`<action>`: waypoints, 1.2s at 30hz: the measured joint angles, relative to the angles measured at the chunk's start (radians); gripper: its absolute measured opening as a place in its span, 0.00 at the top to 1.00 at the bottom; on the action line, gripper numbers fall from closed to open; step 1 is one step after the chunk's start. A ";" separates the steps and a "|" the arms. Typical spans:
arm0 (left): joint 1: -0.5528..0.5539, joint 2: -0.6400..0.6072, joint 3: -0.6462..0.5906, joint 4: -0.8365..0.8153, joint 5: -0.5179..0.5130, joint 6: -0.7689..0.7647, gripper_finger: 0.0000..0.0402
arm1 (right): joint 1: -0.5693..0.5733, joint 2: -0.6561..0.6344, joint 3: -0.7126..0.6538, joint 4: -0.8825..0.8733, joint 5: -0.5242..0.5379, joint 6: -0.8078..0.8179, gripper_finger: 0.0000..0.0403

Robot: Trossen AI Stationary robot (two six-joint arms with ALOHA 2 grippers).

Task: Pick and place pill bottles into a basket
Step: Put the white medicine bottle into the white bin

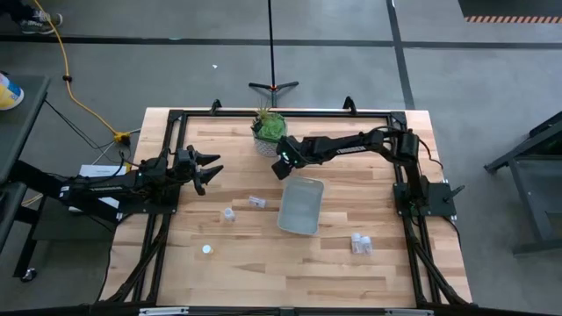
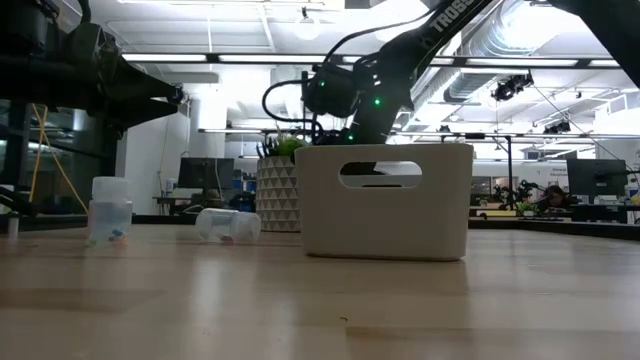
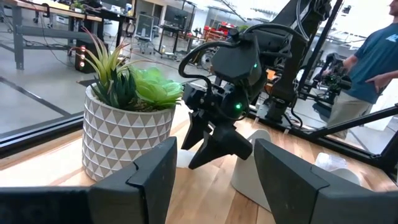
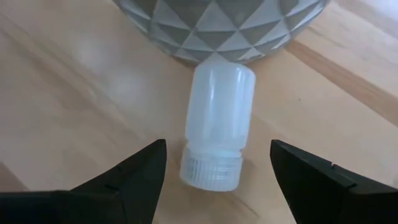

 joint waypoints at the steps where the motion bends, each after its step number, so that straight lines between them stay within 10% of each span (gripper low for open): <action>1: 0.000 0.000 0.000 0.000 0.000 0.000 0.38 | 0.000 0.000 0.000 0.000 0.006 0.000 0.31; 24: 0.000 0.000 0.000 0.000 -0.001 0.000 0.38 | 0.000 0.000 0.000 -0.026 -0.058 -0.002 0.67; 36: 0.000 0.000 0.000 0.000 -0.001 0.000 0.38 | 0.001 -0.023 0.002 -0.033 -0.114 0.007 0.67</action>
